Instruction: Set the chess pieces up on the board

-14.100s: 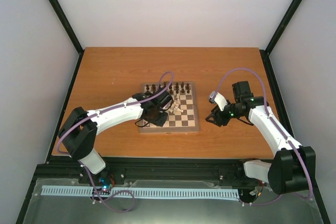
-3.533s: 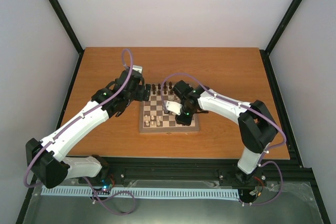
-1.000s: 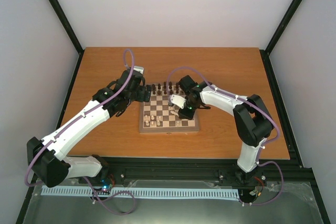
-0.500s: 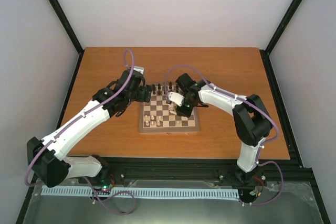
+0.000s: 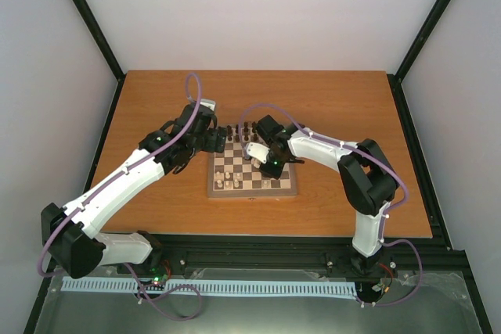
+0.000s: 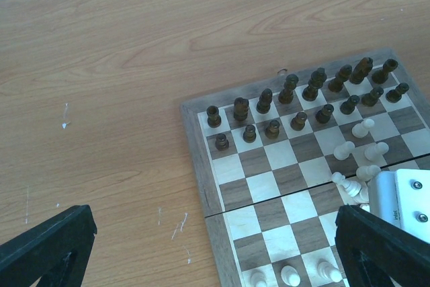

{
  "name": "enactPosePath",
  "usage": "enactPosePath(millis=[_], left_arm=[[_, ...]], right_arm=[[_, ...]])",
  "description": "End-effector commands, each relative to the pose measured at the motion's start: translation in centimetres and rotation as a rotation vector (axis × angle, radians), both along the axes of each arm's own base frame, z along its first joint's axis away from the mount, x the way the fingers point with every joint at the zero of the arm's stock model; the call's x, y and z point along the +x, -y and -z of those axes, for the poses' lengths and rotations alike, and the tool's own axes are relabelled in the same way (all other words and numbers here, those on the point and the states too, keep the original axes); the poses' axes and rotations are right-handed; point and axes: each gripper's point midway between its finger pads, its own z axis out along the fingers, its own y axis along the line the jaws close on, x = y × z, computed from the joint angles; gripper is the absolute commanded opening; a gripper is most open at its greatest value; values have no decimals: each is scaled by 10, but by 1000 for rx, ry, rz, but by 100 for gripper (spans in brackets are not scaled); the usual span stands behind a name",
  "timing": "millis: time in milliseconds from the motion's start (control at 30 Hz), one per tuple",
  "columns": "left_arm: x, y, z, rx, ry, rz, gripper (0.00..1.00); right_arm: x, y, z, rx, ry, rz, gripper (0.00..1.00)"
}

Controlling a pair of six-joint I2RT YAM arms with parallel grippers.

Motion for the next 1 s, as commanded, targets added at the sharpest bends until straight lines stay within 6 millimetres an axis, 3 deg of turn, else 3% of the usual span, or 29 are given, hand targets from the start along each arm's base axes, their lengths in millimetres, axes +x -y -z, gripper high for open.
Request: enactPosePath(millis=[0, 200, 333, 433, 600, 767, 967], left_arm=[[4, 3, -16, -9, 27, 11, 100], [4, 3, -14, -6, 22, 12, 100], [5, 2, -13, 2, 23, 6, 100], [6, 1, -12, 6, 22, -2, 100], [6, 2, -16, -32, 18, -20, 100], [0, 31, -19, -196, -42, 53, 99], [-12, 80, -25, -473, -199, 154, 81]], right_arm=[[3, 4, 5, -27, 28, 18, 30], [-1, 1, 12, -11, -5, 24, 30], [-2, 0, 12, -7, -16, 28, 21], [0, 0, -1, 28, 17, 33, 16], [2, -3, -40, 181, 61, 34, 12], [9, 0, -63, 282, 107, 48, 11], [13, 5, -80, 381, 93, 74, 11]])
